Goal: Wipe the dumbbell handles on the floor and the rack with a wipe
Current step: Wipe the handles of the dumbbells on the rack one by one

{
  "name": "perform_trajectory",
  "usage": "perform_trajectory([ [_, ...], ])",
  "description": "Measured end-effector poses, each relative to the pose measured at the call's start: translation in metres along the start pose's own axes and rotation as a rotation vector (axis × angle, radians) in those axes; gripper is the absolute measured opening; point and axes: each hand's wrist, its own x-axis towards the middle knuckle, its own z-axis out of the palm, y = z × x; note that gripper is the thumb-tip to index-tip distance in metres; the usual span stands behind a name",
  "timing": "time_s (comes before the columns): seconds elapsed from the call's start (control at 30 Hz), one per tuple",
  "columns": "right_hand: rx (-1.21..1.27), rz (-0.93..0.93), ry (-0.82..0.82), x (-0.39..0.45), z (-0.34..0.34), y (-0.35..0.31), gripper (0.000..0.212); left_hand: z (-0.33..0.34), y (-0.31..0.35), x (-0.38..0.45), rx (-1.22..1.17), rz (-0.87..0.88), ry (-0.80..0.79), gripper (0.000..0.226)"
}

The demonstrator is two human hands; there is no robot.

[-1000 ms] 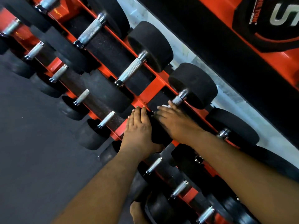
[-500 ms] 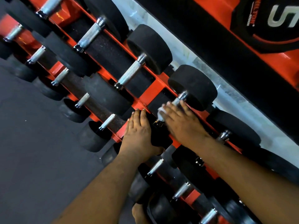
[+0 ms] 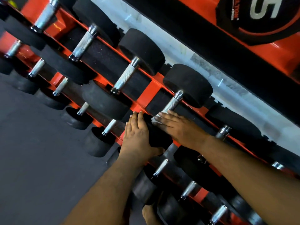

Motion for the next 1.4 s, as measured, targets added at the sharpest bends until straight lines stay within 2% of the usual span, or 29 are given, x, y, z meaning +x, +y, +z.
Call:
perform_trajectory([
  [0.07, -0.045, -0.008, 0.057, -0.005, 0.002, 0.002, 0.051, -0.002, 0.001, 0.000, 0.008, -0.005, -0.018, 0.149],
  [0.1, -0.068, 0.052, 0.097, -0.005, 0.004, 0.003, 0.051, -0.002, 0.001, 0.000, 0.011, -0.010, -0.027, 0.149],
  [0.23, -0.020, 0.548, 0.116, 0.012, 0.003, 0.004, 0.062, -0.003, 0.004, 0.001, 0.035, -0.020, -0.045, 0.151],
  [0.3, 0.047, 0.569, 0.091, 0.017, 0.008, -0.012, 0.063, -0.006, 0.005, 0.000, 0.052, -0.026, -0.051, 0.151],
  [0.43, 0.158, 0.469, 0.123, 0.010, 0.016, -0.032, 0.058, -0.006, 0.004, 0.000, 0.056, -0.028, -0.050, 0.150],
  [0.53, 0.211, 0.601, 0.145, 0.011, 0.016, -0.021, 0.064, -0.005, 0.005, 0.001, 0.048, -0.026, -0.056, 0.150],
  [0.6, 0.354, 0.738, 0.177, 0.020, 0.012, -0.025, 0.071, -0.005, 0.004, 0.001, 0.044, -0.027, -0.047, 0.150],
  [0.7, 0.557, 0.887, 0.305, 0.027, -0.001, -0.044, 0.070, -0.003, 0.003, 0.001, 0.024, -0.021, -0.033, 0.151],
  [0.77, 0.823, 0.992, 0.372, 0.026, -0.008, -0.055, 0.069, -0.002, 0.002, 0.000, 0.009, -0.012, -0.017, 0.152],
  [0.83, 1.076, 1.076, 0.360, 0.025, -0.005, -0.065, 0.071, -0.001, 0.001, 0.001, -0.006, -0.003, -0.020, 0.151],
  [0.93, 1.355, 1.206, 0.422, 0.033, -0.002, -0.058, 0.074, 0.001, -0.002, 0.002, -0.002, 0.015, 0.002, 0.149],
  [1.0, 1.566, 1.364, 0.559, 0.043, -0.004, -0.038, 0.061, 0.002, -0.004, 0.003, 0.006, 0.021, -0.014, 0.148],
  [1.07, 1.889, 1.455, 0.718, 0.054, -0.005, -0.020, 0.036, 0.002, -0.006, 0.003, 0.014, 0.032, -0.032, 0.149],
  [1.1, 2.057, 1.448, 0.739, 0.057, -0.005, -0.017, 0.026, 0.003, -0.006, 0.003, 0.014, 0.040, -0.032, 0.149],
  [1.17, 2.247, 1.412, 0.647, 0.063, -0.007, -0.018, 0.022, 0.004, -0.008, 0.004, 0.006, 0.054, -0.035, 0.148],
  [1.2, 2.272, 1.406, 0.621, 0.063, -0.006, -0.017, 0.025, 0.004, -0.010, 0.004, 0.002, 0.055, -0.034, 0.147],
  [1.3, 2.253, 1.357, 0.821, 0.054, 0.001, -0.002, 0.038, 0.007, -0.012, 0.005, 0.005, 0.069, -0.026, 0.146],
  [1.33, 2.229, 1.349, 0.841, 0.052, -0.002, 0.000, 0.044, 0.008, -0.012, 0.005, 0.007, 0.073, -0.026, 0.144],
  [1.37, 2.150, 1.400, 0.776, 0.051, -0.001, -0.003, 0.046, 0.008, -0.012, 0.004, 0.005, 0.074, -0.026, 0.144],
  [1.4, 2.049, 1.463, 0.637, 0.050, -0.002, -0.010, 0.041, 0.009, -0.012, 0.005, 0.004, 0.076, -0.026, 0.143],
])
